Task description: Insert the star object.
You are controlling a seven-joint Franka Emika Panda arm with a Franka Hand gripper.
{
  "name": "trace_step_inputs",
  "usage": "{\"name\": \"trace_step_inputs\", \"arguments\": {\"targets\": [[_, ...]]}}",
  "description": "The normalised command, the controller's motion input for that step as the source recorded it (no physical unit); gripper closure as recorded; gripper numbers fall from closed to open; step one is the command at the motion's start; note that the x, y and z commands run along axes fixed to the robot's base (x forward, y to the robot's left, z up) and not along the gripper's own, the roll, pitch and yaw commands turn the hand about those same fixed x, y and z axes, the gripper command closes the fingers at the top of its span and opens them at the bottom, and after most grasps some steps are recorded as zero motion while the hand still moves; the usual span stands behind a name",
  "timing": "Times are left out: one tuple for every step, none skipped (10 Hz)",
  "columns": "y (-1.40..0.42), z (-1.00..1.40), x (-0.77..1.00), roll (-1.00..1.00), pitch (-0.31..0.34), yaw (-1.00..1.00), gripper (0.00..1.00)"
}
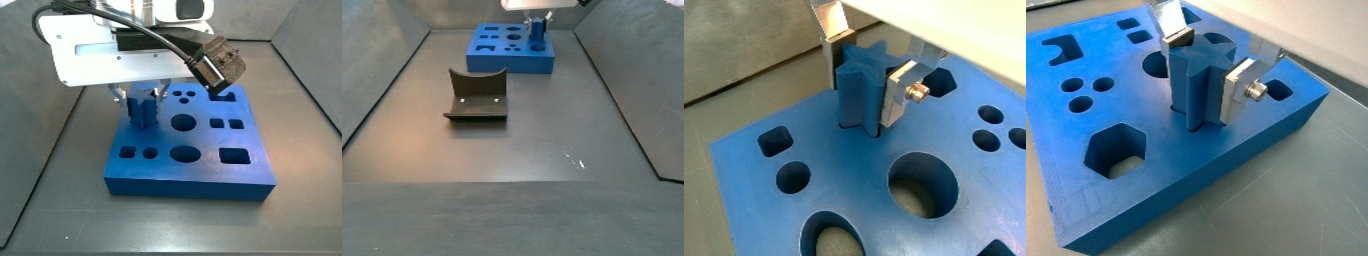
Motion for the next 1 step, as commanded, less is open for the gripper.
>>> {"name": "trace_step_inputs", "arguments": {"targets": [[0.00,0.00,0.00,0.00,0.000,0.00,1.00]]}}
